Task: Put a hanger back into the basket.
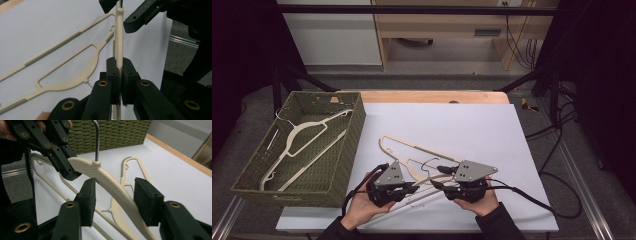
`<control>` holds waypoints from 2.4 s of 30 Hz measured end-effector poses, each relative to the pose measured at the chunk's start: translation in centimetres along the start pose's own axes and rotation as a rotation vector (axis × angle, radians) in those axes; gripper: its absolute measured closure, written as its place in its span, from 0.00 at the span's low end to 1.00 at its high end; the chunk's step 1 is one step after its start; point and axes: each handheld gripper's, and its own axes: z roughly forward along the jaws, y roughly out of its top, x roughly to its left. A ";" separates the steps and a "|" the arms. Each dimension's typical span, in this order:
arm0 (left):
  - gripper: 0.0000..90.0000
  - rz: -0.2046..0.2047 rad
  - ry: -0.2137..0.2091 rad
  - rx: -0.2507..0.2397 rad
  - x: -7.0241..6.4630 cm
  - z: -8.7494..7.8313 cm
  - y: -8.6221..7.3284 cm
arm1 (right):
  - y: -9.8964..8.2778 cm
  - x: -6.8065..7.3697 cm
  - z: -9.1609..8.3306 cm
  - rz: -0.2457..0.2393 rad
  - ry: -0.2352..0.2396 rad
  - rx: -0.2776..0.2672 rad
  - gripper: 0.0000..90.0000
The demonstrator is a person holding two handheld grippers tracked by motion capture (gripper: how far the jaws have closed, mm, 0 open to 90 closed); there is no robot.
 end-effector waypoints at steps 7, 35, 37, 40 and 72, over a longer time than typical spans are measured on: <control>0.96 -0.064 0.057 -0.036 0.8 -1.1 -0.1 | 0.1 -0.8 -1.3 0.040 -0.042 -0.032 0.44; 0.96 -0.126 0.179 -0.209 2.3 -10.2 1.6 | -2.9 -5.4 -6.0 0.261 -0.261 -0.089 0.14; 0.96 -0.127 0.188 -0.213 2.6 -11.1 1.8 | -2.9 -5.5 -6.1 0.270 -0.266 -0.089 0.13; 0.96 -0.141 0.189 -0.220 3.7 -12.5 2.1 | -3.0 -5.6 -6.3 0.278 -0.276 -0.088 0.11; 0.96 -0.249 0.332 -0.172 16.2 -23.2 -1.8 | -3.3 -5.9 -6.7 0.308 -0.301 -0.087 0.07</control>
